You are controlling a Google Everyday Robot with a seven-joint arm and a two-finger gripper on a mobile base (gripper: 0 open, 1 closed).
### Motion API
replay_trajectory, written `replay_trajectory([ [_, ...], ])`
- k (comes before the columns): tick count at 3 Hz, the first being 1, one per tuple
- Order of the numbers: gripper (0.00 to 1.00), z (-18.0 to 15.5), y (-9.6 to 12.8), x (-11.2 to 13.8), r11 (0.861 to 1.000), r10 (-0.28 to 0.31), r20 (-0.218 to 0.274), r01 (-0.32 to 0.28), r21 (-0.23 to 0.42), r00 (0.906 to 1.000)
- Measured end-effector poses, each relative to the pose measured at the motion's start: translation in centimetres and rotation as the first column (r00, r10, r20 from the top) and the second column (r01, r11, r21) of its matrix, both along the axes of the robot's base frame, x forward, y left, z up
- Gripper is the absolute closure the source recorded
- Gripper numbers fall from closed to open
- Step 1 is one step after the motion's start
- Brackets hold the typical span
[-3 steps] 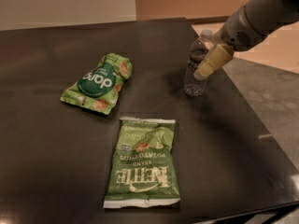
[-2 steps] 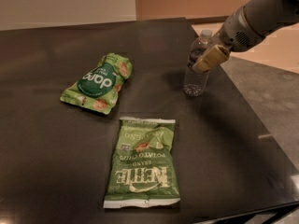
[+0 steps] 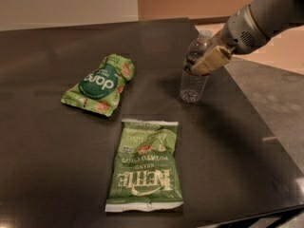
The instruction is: Move water bottle near green jalapeno chip bag
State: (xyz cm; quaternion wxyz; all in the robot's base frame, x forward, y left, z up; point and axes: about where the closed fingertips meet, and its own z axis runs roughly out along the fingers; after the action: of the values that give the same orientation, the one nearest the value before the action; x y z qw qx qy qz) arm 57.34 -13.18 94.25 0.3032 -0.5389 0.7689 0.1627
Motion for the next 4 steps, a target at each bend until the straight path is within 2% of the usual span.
replay_trajectory([
  [1,1.00,0.2,1.4,-2.7,0.998,0.057,-0.037,-0.056,0.025,0.9977],
  [3,1.00,-1.2,2.8,-6.6,0.992,0.128,-0.107,-0.126,0.022,0.9860],
  [4,0.82,-1.8,3.5,-8.1,0.990,0.142,-0.093,-0.143,-0.004,0.9855],
])
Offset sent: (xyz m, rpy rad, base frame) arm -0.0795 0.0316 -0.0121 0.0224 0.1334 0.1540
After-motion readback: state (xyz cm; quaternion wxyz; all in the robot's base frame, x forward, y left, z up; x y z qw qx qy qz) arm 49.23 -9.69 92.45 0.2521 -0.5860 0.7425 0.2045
